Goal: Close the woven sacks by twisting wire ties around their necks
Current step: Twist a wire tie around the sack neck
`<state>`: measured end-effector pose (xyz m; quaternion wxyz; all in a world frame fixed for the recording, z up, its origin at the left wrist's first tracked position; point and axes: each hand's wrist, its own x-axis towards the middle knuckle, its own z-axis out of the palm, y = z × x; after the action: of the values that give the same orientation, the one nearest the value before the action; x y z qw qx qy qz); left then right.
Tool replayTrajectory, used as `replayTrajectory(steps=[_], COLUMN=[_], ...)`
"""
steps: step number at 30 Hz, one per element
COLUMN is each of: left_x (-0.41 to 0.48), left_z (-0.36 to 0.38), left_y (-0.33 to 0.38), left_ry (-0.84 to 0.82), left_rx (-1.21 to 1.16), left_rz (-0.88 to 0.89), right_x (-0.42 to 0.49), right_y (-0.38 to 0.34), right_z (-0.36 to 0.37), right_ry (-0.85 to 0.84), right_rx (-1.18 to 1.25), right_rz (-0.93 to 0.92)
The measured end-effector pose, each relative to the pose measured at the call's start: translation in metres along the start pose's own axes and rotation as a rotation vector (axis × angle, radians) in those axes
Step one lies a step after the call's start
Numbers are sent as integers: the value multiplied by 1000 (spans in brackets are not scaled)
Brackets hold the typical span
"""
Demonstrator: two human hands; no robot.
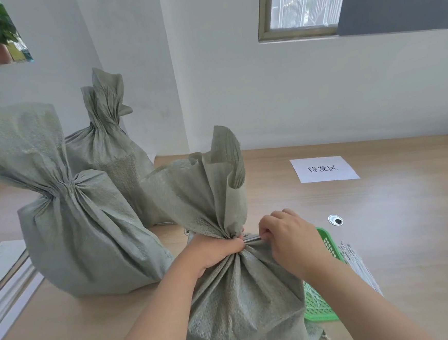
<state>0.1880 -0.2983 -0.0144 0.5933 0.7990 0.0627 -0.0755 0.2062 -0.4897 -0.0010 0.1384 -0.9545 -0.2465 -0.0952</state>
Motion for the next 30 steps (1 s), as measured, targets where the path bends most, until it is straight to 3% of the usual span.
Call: replayTrajectory(steps=[6, 11, 16, 30], left_x=[-9, -17, -20, -20], left_z=[-3, -5, -12, -14], left_y=[6, 2, 1, 6], left_ry=[-44, -30, -57, -83], left_rx=[147, 167, 201, 157], left_rz=[-22, -17, -112, -208], right_x=[12, 14, 18, 2], right_y=[-12, -15, -11, 7], right_z=[6, 2, 5, 14], right_ry=[-89, -152, -24, 134], right_rx=[-82, -74, -103, -65], right_rz=[-299, -349, -418, -323])
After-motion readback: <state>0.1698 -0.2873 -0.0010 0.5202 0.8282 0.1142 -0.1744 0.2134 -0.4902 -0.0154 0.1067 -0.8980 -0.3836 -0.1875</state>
